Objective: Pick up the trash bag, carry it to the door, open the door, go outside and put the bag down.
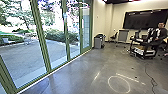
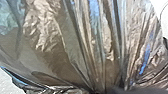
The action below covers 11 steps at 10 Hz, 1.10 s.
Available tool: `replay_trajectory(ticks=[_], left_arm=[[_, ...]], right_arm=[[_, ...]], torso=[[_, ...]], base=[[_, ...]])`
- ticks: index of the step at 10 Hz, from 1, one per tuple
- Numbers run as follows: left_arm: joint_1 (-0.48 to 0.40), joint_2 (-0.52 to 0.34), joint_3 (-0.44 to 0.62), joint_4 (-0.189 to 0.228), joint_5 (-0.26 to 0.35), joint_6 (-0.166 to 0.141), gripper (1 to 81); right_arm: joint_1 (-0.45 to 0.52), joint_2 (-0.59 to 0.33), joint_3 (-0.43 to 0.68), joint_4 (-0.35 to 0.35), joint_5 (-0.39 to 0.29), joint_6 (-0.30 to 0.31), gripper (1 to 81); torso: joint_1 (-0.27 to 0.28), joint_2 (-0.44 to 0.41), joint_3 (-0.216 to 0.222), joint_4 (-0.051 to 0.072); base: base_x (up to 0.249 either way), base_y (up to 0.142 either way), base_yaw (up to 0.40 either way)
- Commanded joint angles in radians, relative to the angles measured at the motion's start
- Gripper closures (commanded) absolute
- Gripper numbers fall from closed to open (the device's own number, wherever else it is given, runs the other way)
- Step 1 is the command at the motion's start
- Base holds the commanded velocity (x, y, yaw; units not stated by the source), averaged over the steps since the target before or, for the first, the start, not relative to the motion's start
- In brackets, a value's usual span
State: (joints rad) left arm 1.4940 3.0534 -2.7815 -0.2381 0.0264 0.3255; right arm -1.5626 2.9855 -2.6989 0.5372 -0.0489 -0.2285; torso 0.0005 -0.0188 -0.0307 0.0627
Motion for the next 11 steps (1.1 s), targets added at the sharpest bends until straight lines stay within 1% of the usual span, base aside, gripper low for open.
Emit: replay_trajectory(ticks=[1,11], left_arm=[[-0.047,0.003,0.0,0.005,0.066,0.009,81.1],[-0.045,0.004,0.0,0.006,0.066,0.009,81.1]], right_arm=[[0.042,-0.001,-0.001,-0.003,-0.071,-0.005,1.0],[0.041,-0.003,-0.002,-0.003,-0.071,-0.005,1.0]], torso=[[0.0,0.0,0.0,0.0],[0.0,0.0,0.0,0.0]], base=[[0.115,0.0,0.0],[0.137,0.0,0.0]])
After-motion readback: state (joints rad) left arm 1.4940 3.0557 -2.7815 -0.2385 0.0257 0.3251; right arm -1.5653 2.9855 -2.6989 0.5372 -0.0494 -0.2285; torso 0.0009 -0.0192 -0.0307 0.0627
